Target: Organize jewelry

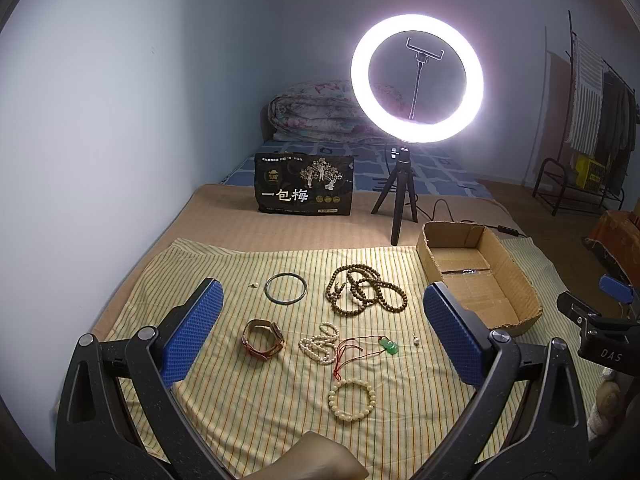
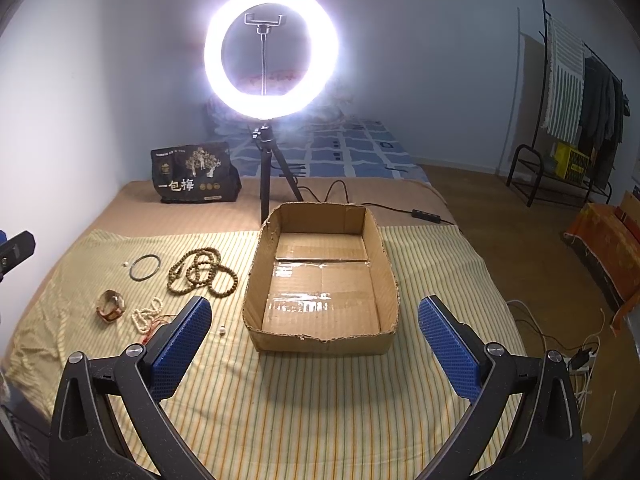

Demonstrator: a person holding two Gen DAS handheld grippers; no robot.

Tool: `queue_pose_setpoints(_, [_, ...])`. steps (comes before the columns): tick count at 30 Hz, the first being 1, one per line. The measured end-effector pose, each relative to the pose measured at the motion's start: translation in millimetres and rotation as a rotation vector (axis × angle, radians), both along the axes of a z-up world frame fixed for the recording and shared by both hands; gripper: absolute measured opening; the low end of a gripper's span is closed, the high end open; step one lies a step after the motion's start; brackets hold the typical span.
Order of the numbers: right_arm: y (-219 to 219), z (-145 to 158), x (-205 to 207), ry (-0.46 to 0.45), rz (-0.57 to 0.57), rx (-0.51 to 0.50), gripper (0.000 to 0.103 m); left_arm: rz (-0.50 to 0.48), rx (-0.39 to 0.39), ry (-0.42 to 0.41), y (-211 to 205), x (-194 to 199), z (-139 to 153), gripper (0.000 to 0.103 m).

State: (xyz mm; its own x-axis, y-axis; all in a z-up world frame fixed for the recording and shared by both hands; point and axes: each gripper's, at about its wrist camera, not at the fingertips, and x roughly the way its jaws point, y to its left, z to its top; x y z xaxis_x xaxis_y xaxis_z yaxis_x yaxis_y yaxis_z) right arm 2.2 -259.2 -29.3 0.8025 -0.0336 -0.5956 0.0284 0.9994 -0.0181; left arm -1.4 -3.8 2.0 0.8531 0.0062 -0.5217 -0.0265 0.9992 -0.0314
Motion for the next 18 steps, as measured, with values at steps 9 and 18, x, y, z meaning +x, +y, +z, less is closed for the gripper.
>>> queue_pose_setpoints(9, [-0.7, 1.1, -1.4, 0.003, 0.002, 0.004, 0.102, -0.002, 0.001, 0.0, -0.3, -0.2, -0.3, 0.102])
queue_pose_setpoints(18, [1.2, 0.8, -0.2, 0.01, 0.005, 0.005, 0.102, 0.0, 0.002, 0.001, -0.7, -0.3, -0.5, 0.102])
